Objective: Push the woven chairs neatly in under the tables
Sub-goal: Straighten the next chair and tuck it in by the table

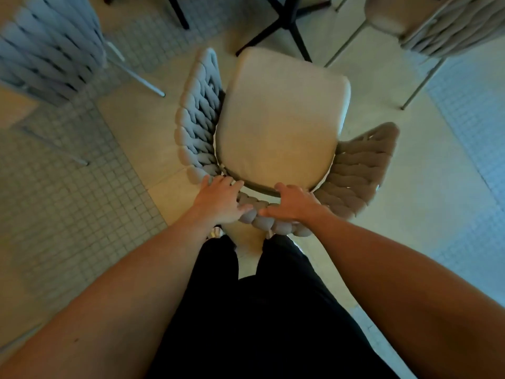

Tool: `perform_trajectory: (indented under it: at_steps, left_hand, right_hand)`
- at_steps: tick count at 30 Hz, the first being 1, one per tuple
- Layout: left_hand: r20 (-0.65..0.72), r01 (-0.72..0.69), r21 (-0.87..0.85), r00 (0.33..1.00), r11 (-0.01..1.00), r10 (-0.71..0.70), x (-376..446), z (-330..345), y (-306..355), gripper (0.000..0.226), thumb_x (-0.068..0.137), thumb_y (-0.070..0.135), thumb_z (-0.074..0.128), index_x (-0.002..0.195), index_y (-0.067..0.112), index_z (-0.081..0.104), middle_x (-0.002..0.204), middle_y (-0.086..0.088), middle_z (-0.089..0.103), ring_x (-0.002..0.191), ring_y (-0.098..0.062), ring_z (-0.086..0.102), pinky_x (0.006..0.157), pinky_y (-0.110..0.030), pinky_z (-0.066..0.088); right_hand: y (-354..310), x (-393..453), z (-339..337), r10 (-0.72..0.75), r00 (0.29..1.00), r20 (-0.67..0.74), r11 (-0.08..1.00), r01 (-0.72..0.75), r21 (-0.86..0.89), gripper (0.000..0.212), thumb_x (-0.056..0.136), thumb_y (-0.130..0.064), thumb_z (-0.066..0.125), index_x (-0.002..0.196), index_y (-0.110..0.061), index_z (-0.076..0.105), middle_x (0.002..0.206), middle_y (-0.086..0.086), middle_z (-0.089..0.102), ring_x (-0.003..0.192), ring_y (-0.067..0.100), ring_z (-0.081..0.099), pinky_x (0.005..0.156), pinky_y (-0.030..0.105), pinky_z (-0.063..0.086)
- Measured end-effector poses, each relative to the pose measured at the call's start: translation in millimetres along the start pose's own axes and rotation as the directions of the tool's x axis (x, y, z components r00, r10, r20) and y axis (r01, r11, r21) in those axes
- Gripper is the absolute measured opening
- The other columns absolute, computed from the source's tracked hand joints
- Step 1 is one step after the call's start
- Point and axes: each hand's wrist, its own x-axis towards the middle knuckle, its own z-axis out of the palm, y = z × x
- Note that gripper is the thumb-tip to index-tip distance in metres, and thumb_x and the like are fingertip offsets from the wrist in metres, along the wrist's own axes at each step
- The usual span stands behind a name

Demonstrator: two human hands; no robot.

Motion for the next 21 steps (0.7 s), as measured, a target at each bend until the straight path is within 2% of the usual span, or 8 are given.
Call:
perform_trajectory:
  at_steps: [3,7,9,13,16,18,21]
  left_hand:
    - [0.059,-0.072,0.073,0.996,0.995,0.068,3.1,-0.5,-7.2,0.086,0.089,0.079,0.035,0.153,0.022,0.034,0.156,-0.003,0.036,0.145,-0.027,0.027,0.118,-0.058,0.012]
    - [0.102,-0.094,0.157,0.992,0.983,0.079,9.7,5.3,-4.7,0.085,0.084,0.079,0.042,0.149,0.025,0.04,0.151,0.001,0.043,0.144,-0.025,0.029,0.115,-0.064,0.004]
    - [0.135,-0.094,0.191,0.989,0.977,0.068,13.7,11.4,-1.3,0.089,0.078,0.082,0.048,0.149,0.029,0.037,0.151,0.001,0.043,0.145,-0.028,0.028,0.115,-0.068,0.001]
    - [0.207,-0.133,0.351,0.976,0.927,0.062,16.3,28.8,9.4,0.075,0.08,0.073,0.059,0.142,0.034,0.043,0.141,-0.001,0.05,0.138,-0.034,0.037,0.111,-0.075,-0.004]
    - [0.167,-0.095,0.396,0.985,0.913,0.03,18.5,28.1,18.3,0.042,0.093,0.037,0.061,0.134,0.033,0.05,0.13,0.0,0.057,0.129,-0.033,0.047,0.113,-0.072,0.011]
    - [0.132,-0.04,0.394,0.991,0.918,-0.013,20.9,26.8,18.7,0.037,0.097,0.015,0.049,0.127,0.035,0.056,0.122,0.001,0.062,0.121,-0.031,0.053,0.109,-0.063,0.026]
    - [0.061,-0.023,0.424,0.998,0.905,-0.003,23.4,24.5,17.1,0.04,0.099,0.014,0.043,0.124,0.04,0.061,0.118,0.003,0.065,0.116,-0.027,0.058,0.104,-0.053,0.033]
  right_hand:
    - [-4.7,-6.6,11.8,0.066,0.997,-0.042,0.998,-0.066,0.005,0.093,0.076,-0.084,0.057,0.144,-0.022,0.045,0.141,0.008,0.056,0.133,0.034,0.048,0.109,0.055,0.036]
    - [-6.0,-9.6,30.8,0.111,0.992,-0.062,0.994,-0.111,-0.004,0.088,0.074,-0.083,0.056,0.138,-0.024,0.049,0.138,0.005,0.057,0.136,0.031,0.044,0.11,0.055,0.028]
    - [-3.5,-11.7,42.7,0.101,0.994,-0.039,0.995,-0.101,-0.011,0.092,0.076,-0.086,0.053,0.144,-0.024,0.045,0.144,0.005,0.053,0.139,0.03,0.04,0.112,0.056,0.023]
    - [0.8,-11.3,67.6,0.083,0.997,0.004,0.996,-0.083,-0.032,0.092,0.081,-0.085,0.047,0.15,-0.024,0.039,0.148,0.006,0.052,0.139,0.032,0.042,0.114,0.06,0.017]
    - [-1.4,-8.8,77.3,0.066,0.997,-0.028,0.994,-0.068,-0.087,0.084,0.082,-0.083,0.047,0.142,-0.024,0.043,0.138,0.006,0.06,0.131,0.033,0.05,0.105,0.055,0.029]
    - [-1.6,-7.4,77.4,0.051,0.998,-0.023,0.992,-0.053,-0.119,0.08,0.084,-0.083,0.047,0.138,-0.024,0.045,0.133,0.006,0.063,0.124,0.033,0.056,0.099,0.052,0.034]
    - [-1.4,-6.2,70.4,0.019,0.999,-0.034,0.987,-0.024,-0.159,0.077,0.085,-0.083,0.048,0.135,-0.024,0.048,0.129,0.007,0.064,0.12,0.034,0.059,0.097,0.051,0.039]
